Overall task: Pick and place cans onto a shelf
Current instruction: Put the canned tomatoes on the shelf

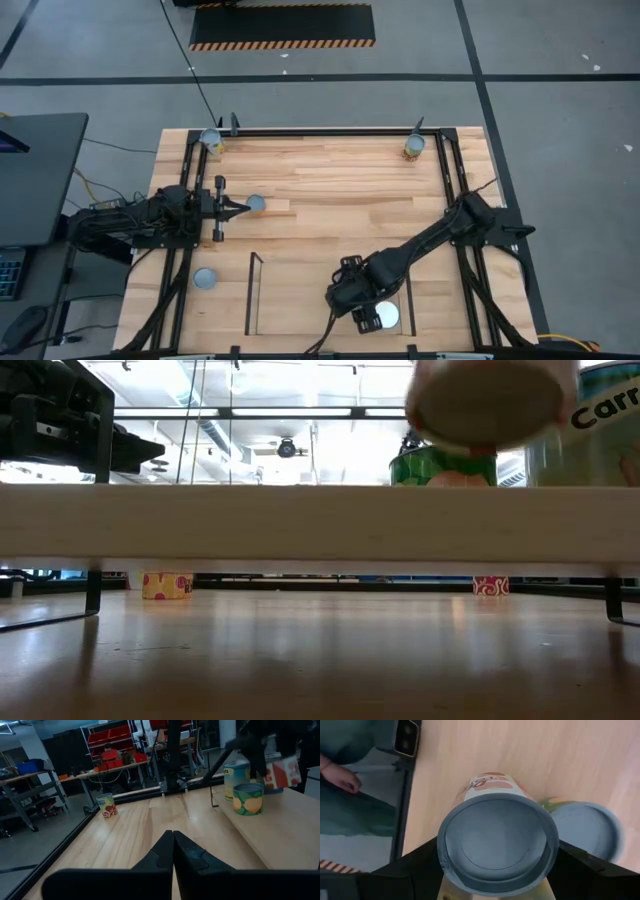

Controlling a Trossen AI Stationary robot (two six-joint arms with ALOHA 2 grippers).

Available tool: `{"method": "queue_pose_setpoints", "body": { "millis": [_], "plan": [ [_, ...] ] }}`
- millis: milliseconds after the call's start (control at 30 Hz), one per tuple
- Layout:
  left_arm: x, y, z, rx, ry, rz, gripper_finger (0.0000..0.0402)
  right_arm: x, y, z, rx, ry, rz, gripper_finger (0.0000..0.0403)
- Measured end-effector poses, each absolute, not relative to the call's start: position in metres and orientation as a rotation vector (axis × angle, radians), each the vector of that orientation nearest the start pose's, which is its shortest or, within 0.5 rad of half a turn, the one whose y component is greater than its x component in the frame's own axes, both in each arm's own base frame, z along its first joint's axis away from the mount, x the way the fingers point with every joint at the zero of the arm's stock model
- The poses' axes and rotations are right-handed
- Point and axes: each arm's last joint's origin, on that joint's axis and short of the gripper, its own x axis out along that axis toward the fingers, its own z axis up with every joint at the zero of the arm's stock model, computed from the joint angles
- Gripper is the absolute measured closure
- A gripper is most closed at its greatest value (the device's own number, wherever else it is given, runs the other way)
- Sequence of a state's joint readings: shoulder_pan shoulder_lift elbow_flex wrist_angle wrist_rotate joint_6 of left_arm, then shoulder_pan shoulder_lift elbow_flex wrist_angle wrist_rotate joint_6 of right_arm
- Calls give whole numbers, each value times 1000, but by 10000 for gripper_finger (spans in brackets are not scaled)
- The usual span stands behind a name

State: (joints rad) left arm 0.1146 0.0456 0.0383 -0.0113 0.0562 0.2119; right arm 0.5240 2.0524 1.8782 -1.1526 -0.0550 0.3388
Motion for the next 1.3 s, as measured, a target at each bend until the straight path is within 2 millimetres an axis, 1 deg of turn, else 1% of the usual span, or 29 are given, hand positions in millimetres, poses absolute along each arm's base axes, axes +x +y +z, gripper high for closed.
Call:
{"method": "queue_pose_setpoints", "body": {
  "millis": [33,133,233,500,633,700,767,867,967,1033,1167,1300],
  "plan": [
    [98,10,172,210,25,57,390,362,211,256,-26,1378,261,108],
    [98,10,172,210,25,57,390,363,210,254,-29,1390,268,108],
    [98,10,172,210,24,56,390,365,210,257,-51,1377,299,108],
    [98,10,172,211,22,57,390,364,225,262,-175,1291,435,108],
    [98,10,172,211,24,57,390,367,230,263,-251,1212,478,108],
    [98,10,172,210,24,56,390,369,231,264,-254,1181,489,108],
    [98,10,172,211,24,56,390,376,231,261,-220,1159,479,108],
    [98,10,172,211,25,56,390,381,229,251,-191,1191,463,108],
    [98,10,172,211,21,57,390,388,230,247,-186,1212,462,108],
    [98,10,172,211,23,56,390,389,235,248,-191,1235,478,108],
    [98,10,172,211,25,56,390,385,238,251,-242,1314,471,108],
    [98,10,172,210,28,56,390,381,241,248,-271,1333,458,108]
  ]
}}
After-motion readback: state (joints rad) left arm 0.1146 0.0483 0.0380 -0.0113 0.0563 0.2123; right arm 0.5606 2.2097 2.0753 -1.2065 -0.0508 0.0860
